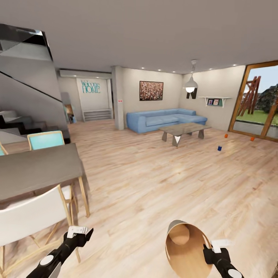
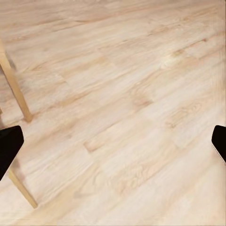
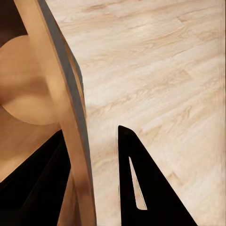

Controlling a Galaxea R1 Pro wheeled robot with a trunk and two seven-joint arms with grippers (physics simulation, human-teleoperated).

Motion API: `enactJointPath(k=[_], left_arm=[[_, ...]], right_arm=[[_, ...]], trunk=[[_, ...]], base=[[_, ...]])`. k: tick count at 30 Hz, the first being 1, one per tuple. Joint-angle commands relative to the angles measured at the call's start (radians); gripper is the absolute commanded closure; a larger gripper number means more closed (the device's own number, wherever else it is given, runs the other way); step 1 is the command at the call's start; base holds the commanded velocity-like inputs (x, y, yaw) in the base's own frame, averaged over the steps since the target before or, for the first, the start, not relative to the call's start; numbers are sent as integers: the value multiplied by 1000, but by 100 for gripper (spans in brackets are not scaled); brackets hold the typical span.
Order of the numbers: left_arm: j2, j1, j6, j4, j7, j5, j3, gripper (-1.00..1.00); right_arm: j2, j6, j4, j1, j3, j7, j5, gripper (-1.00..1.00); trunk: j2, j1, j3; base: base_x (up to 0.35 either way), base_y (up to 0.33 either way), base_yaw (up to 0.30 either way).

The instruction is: Put the three can of soda from the living room inside the tash can in the kitchen.

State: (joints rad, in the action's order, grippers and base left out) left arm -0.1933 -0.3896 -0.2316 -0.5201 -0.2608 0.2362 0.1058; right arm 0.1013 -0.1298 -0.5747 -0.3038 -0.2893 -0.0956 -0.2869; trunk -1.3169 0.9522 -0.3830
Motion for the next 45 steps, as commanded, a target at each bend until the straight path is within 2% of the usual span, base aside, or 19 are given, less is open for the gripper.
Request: enactJointPath(k=[1,7,9,13,18,29,45], left_arm=[[0,0,0,0,0,0,0,-100],[0,0,0,0,0,0,0,-100],[0,0,0,0,0,0,0,-100],[0,0,0,0,0,0,0,-100],[0,0,0,0,0,0,0,-100],[0,0,0,0,0,0,0,-100],[0,0,1,0,0,0,1,-100]], right_arm=[[0,0,-2,-1,-9,0,6,100],[2,-1,-27,-1,-43,0,20,100],[4,0,-48,-1,-67,-5,39,100],[32,1,-78,-1,-115,-70,77,100],[46,1,-87,-1,-139,-115,98,100],[48,1,-88,0,-145,-128,104,100],[46,1,-87,-1,-142,-128,104,100]], trunk=[[0,0,1],[0,0,3],[0,0,3],[0,0,4],[0,0,4],[0,0,4],[0,0,4]], base=[[309,0,-246],[295,0,-246],[287,0,-246],[285,0,-242],[274,0,-215],[258,0,-167],[278,0,-15]])
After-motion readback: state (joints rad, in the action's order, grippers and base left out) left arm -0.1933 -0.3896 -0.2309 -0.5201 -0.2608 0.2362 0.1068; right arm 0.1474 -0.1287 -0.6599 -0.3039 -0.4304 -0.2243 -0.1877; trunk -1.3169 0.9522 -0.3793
